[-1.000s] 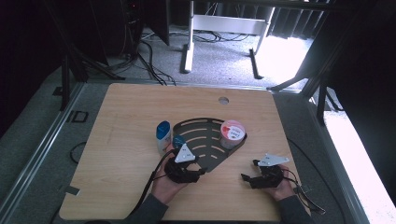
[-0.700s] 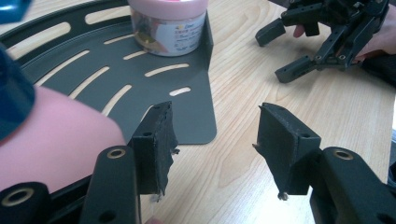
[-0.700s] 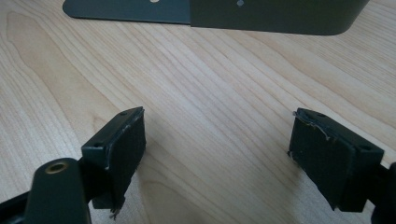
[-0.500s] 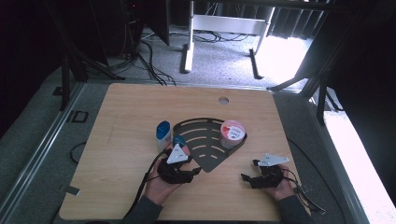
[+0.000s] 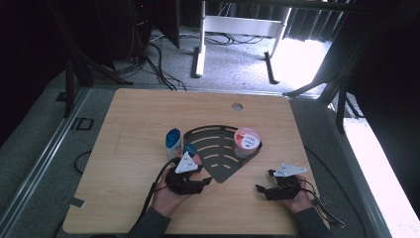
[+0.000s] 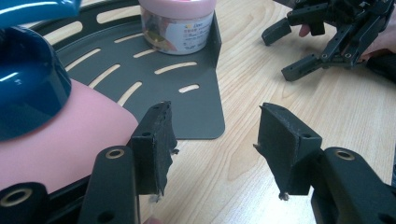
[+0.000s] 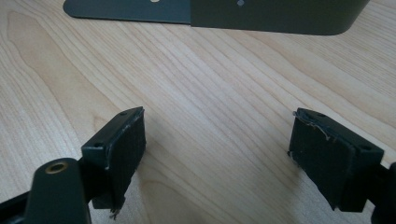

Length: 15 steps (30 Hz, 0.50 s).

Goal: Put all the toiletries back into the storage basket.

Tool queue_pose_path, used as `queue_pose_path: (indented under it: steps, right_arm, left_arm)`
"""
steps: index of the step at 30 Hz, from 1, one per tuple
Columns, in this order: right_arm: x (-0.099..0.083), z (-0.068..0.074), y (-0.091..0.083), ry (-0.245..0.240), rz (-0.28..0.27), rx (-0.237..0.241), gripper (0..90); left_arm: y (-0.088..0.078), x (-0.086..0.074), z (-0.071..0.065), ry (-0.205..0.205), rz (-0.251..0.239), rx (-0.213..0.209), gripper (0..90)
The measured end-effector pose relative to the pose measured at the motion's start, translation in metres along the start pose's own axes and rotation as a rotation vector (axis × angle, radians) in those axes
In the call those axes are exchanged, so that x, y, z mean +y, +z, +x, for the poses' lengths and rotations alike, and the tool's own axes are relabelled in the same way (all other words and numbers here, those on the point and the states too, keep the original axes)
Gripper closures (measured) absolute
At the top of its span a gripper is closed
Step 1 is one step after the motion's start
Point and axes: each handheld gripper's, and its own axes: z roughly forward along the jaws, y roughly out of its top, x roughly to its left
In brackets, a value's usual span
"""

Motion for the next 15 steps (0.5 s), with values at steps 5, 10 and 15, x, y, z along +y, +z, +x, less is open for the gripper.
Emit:
queue_pose_path:
  steps: [5,10,15]
  right_arm:
    - [0.000,0.000,0.000,-0.002,0.000,0.001,18.2]
    - [0.000,0.000,0.000,0.000,0.000,0.000,18.2]
    - [0.000,0.000,0.000,0.002,-0.001,-0.001,18.2]
  left_arm:
    - [-0.005,0.000,0.001,0.007,-0.002,0.008,45.6]
    - [-0.013,0.000,0.004,0.008,-0.010,0.023,45.5]
    - [-0.020,0.000,0.007,0.014,-0.007,0.043,45.5]
